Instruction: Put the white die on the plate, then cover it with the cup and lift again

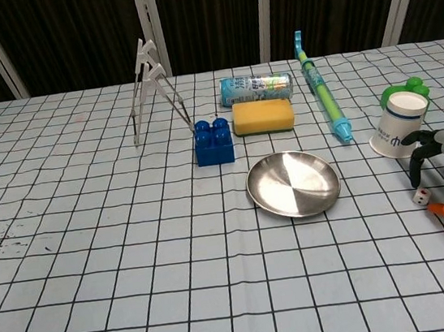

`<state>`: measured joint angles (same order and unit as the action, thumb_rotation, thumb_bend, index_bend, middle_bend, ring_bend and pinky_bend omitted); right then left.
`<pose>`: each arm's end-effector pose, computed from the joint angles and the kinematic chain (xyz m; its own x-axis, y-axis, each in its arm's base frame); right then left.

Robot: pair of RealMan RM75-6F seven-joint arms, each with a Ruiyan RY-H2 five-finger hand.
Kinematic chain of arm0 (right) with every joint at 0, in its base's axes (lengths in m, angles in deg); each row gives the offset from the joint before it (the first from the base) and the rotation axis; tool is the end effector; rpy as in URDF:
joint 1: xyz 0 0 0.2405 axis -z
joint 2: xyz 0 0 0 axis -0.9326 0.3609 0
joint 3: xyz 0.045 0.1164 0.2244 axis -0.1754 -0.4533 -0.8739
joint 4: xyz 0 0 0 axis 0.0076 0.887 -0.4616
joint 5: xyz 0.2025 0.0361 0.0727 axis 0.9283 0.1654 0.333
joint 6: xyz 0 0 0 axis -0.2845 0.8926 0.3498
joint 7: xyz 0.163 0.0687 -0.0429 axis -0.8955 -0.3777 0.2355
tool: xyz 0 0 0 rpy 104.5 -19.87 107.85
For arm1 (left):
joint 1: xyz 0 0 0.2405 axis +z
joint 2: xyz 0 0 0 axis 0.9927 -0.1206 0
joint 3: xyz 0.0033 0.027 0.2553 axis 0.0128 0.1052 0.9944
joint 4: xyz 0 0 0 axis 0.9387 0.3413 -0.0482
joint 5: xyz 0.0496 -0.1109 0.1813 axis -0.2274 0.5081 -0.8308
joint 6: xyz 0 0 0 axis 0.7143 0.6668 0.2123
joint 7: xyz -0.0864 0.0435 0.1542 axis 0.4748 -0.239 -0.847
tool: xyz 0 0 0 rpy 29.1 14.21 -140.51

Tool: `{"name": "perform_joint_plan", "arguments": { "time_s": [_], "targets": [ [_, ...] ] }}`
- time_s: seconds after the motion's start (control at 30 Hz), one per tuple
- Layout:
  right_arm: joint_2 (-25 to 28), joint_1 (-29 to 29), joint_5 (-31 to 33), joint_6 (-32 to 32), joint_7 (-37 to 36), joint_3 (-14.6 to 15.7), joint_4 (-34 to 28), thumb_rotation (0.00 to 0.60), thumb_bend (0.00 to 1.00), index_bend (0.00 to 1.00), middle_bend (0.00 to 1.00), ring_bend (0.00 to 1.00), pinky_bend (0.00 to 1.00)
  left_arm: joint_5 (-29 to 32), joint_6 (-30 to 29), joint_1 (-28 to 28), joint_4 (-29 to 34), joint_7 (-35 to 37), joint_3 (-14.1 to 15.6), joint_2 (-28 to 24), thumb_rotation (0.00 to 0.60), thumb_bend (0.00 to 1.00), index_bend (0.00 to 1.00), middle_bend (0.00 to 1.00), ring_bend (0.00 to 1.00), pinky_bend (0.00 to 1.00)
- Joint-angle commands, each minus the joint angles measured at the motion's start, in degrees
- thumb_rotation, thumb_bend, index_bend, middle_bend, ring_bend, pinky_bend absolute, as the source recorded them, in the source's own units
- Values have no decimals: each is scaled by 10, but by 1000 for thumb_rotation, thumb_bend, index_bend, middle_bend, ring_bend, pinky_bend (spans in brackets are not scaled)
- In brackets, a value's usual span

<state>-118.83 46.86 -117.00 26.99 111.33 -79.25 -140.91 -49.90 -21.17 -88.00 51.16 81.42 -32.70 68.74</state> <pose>-0.2658 -0.3057 -0.0282 0.4146 -0.3038 0.8578 -0.9075 -0.0686 0.4144 -0.3460 0.2297 0.1784 0.5009 -0.0027 0.8655 0.8568 0.1428 -0.4955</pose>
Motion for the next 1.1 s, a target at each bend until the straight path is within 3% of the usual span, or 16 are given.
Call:
{"name": "perform_joint_plan", "arguments": {
  "time_s": [0.03, 0.83, 1.1],
  "targets": [
    [-1, -1, 0, 1, -1, 0, 1, 600, 320, 479, 99, 109, 0, 0, 0, 0, 0, -1, 0, 0, 600, 695, 279, 0, 0, 118],
    [-4, -5, -11, 16, -3, 3, -1, 600, 319, 554, 126, 134, 0, 2, 0, -1, 0, -4, 0, 1, 600, 695, 281, 0, 0, 118],
    [25, 2, -33, 52, 19, 4, -56, 600, 320, 554, 126, 134, 0, 2, 1, -1, 1, 1, 0, 0, 600, 696, 281, 0, 0, 118]
  ]
}}
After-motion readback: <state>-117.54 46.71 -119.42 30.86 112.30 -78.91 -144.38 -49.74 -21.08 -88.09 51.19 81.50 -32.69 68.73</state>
